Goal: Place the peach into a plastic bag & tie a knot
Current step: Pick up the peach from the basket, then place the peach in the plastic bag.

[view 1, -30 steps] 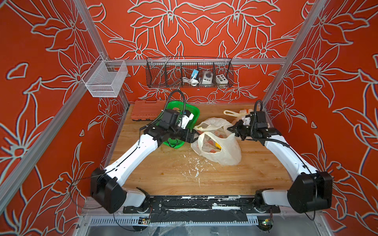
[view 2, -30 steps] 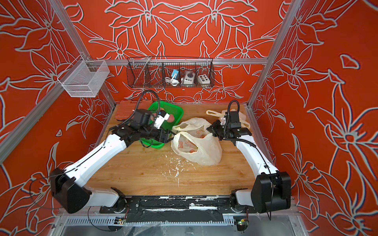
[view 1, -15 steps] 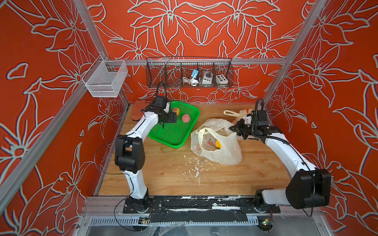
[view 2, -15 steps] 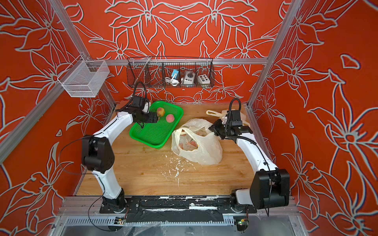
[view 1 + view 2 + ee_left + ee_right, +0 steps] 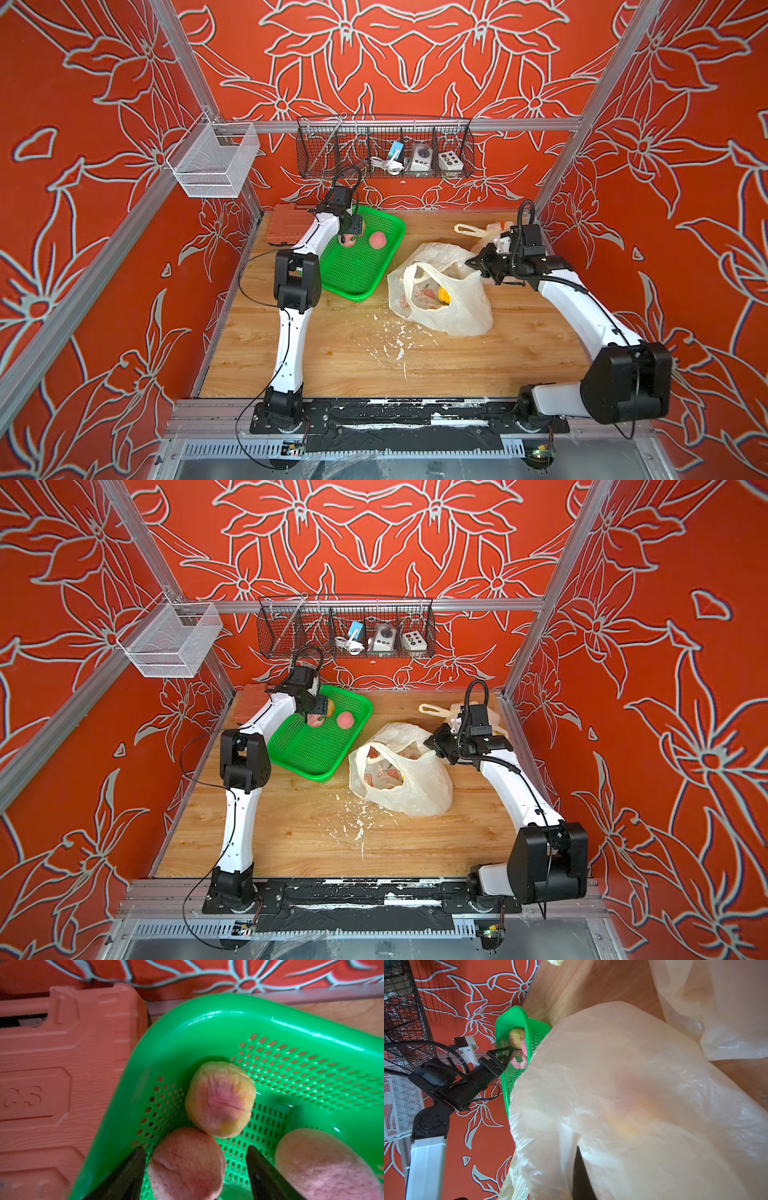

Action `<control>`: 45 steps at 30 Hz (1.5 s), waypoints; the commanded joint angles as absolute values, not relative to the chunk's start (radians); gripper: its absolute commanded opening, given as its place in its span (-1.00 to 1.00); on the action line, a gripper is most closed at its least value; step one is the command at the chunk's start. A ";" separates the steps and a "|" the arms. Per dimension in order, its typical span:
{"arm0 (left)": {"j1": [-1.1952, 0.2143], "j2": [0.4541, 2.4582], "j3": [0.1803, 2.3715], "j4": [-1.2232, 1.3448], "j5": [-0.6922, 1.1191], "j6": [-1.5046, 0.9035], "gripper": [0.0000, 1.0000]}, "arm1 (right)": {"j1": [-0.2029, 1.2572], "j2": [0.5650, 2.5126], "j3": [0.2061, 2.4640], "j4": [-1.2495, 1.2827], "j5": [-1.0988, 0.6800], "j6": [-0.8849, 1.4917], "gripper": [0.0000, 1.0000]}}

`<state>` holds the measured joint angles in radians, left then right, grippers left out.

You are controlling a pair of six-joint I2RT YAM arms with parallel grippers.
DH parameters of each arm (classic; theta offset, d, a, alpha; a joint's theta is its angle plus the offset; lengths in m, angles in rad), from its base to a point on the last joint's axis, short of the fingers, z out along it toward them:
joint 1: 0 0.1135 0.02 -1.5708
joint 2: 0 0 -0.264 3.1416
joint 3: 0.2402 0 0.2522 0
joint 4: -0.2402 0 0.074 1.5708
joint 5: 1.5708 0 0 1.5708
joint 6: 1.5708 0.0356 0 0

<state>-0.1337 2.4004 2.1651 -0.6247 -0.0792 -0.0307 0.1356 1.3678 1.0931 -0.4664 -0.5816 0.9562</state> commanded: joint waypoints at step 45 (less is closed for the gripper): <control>-0.506 1.502 1.006 -0.014 0.540 -0.625 0.05 | 0.195 1.351 1.111 -0.425 -0.586 0.998 -1.00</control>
<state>-0.4835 1.4631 0.9821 -0.2699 0.5106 -0.5526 0.1856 1.3727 1.0950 -0.4442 -0.5869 0.9733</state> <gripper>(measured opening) 0.547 0.050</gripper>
